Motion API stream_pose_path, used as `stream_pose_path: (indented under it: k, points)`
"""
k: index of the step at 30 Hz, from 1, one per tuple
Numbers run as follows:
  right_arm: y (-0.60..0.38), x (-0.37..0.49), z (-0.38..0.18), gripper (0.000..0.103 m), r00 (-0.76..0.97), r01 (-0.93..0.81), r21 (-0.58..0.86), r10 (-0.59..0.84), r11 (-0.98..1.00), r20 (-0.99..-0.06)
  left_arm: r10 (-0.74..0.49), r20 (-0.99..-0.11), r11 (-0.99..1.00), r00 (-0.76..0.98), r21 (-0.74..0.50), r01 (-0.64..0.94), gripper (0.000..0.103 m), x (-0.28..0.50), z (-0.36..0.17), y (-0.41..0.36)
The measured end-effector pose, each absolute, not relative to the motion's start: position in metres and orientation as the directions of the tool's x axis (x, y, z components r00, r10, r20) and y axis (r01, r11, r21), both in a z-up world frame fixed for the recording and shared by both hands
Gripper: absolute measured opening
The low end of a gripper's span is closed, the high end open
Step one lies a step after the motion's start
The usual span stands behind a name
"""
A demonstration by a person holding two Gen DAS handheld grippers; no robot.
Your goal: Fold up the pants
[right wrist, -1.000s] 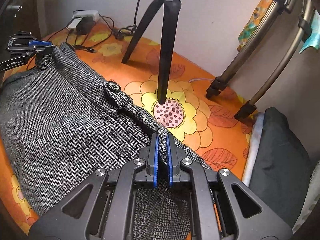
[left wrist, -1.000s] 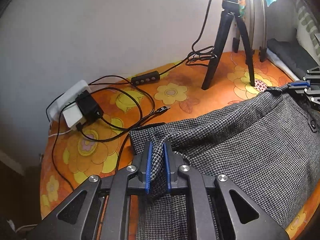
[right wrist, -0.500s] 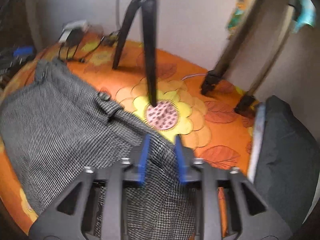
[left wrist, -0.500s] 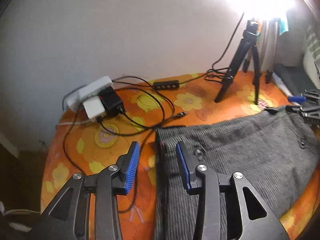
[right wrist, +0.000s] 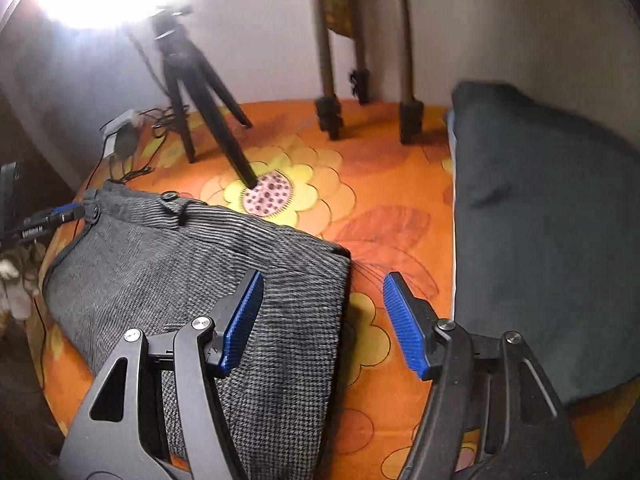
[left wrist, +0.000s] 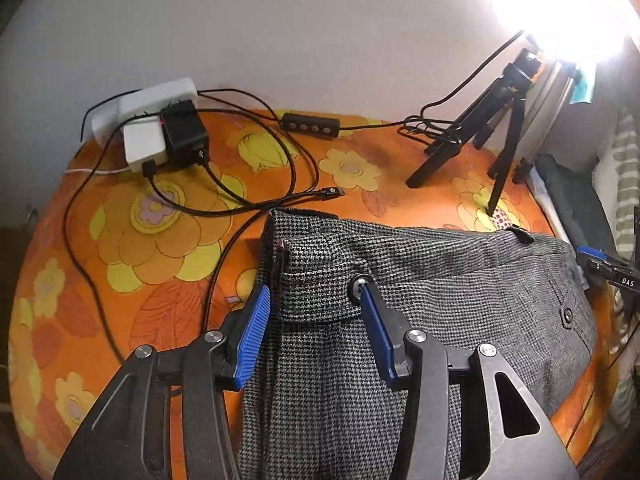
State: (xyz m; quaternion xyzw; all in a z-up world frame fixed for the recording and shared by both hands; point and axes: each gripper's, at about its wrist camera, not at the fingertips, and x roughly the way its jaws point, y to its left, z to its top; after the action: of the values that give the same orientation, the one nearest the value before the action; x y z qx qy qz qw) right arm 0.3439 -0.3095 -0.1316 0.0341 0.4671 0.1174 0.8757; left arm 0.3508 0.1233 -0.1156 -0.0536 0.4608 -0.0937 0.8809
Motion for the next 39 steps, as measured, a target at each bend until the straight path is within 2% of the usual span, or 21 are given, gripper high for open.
stream_pose_path:
  k: [4, 5, 7, 9, 10, 12, 13, 14, 17, 23, 31, 33, 34, 37, 38, 39]
  points:
    - [-0.309, 0.353, -0.142, 0.065, 0.503, -0.153, 0.231, 0.277, 0.961, -0.818, -0.197, -0.814, 0.98, 0.547, -0.165, 0.107, 0.045, 0.356, -0.124, 0.119]
    - [-0.306, 0.355, -0.145, 0.065, 0.496, -0.154, 0.229, 0.275, 0.961, -0.824, -0.191, -0.817, 0.982, 0.544, -0.16, 0.106, 0.037, 0.358, -0.126, 0.118]
    - [-0.302, 0.358, -0.149, 0.064, 0.487, -0.153, 0.222, 0.269, 0.963, -0.831, -0.18, -0.818, 0.984, 0.547, -0.146, 0.105, 0.032, 0.359, -0.128, 0.115]
    - [-0.3, 0.358, -0.153, 0.055, 0.482, -0.145, 0.229, 0.271, 0.963, -0.833, -0.176, -0.81, 0.984, 0.559, -0.138, 0.11, 0.026, 0.358, -0.127, 0.113]
    - [-0.298, 0.358, -0.155, 0.044, 0.474, -0.147, 0.235, 0.277, 0.961, -0.836, -0.169, -0.805, 0.985, 0.568, -0.126, 0.115, 0.013, 0.357, -0.126, 0.112]
    - [-0.295, 0.357, -0.157, 0.038, 0.474, -0.143, 0.224, 0.265, 0.964, -0.84, -0.165, -0.796, 0.986, 0.583, -0.118, 0.119, 0.011, 0.355, -0.124, 0.112]
    - [-0.293, 0.357, -0.158, 0.026, 0.475, -0.146, 0.223, 0.266, 0.964, -0.839, -0.167, -0.788, 0.986, 0.593, -0.116, 0.123, 0.009, 0.353, -0.121, 0.112]
    - [-0.291, 0.356, -0.158, 0.02, 0.474, -0.154, 0.234, 0.28, 0.96, -0.835, -0.164, -0.782, 0.986, 0.602, -0.11, 0.125, 0.008, 0.352, -0.12, 0.112]
    - [-0.285, 0.351, -0.151, 0.014, 0.501, -0.159, 0.219, 0.27, 0.963, -0.822, -0.151, -0.758, 0.988, 0.635, -0.094, 0.123, 0.008, 0.349, -0.113, 0.112]
    - [-0.28, 0.346, -0.138, 0.012, 0.555, -0.173, 0.177, 0.244, 0.969, -0.795, -0.129, -0.744, 0.991, 0.656, -0.073, 0.113, 0.007, 0.356, -0.109, 0.111]
    - [-0.278, 0.359, -0.15, 0.012, 0.559, -0.141, 0.126, 0.184, 0.982, -0.808, -0.083, -0.753, 0.995, 0.653, -0.028, 0.094, 0.008, 0.37, -0.121, 0.107]
    - [-0.274, 0.361, -0.151, 0.012, 0.565, -0.144, 0.09, 0.157, 0.985, -0.81, -0.064, -0.752, 0.996, 0.656, -0.003, 0.093, 0.009, 0.369, -0.12, 0.104]
    - [-0.272, 0.362, -0.15, 0.013, 0.568, -0.145, 0.072, 0.143, 0.987, -0.811, -0.043, -0.752, 0.997, 0.658, 0.015, 0.081, 0.013, 0.369, -0.119, 0.104]
    - [-0.277, 0.361, -0.143, 0.019, 0.557, -0.124, 0.11, 0.161, 0.986, -0.815, -0.022, -0.752, 0.998, 0.658, 0.019, 0.055, 0.015, 0.367, -0.111, 0.109]
    - [-0.279, 0.357, -0.138, 0.029, 0.563, -0.123, 0.107, 0.158, 0.987, -0.811, -0.029, -0.748, 0.998, 0.664, 0.011, 0.056, 0.015, 0.363, -0.106, 0.112]
    - [-0.279, 0.354, -0.133, 0.034, 0.571, -0.125, 0.093, 0.148, 0.988, -0.808, -0.029, -0.739, 0.999, 0.673, 0.008, 0.052, 0.016, 0.357, -0.099, 0.116]
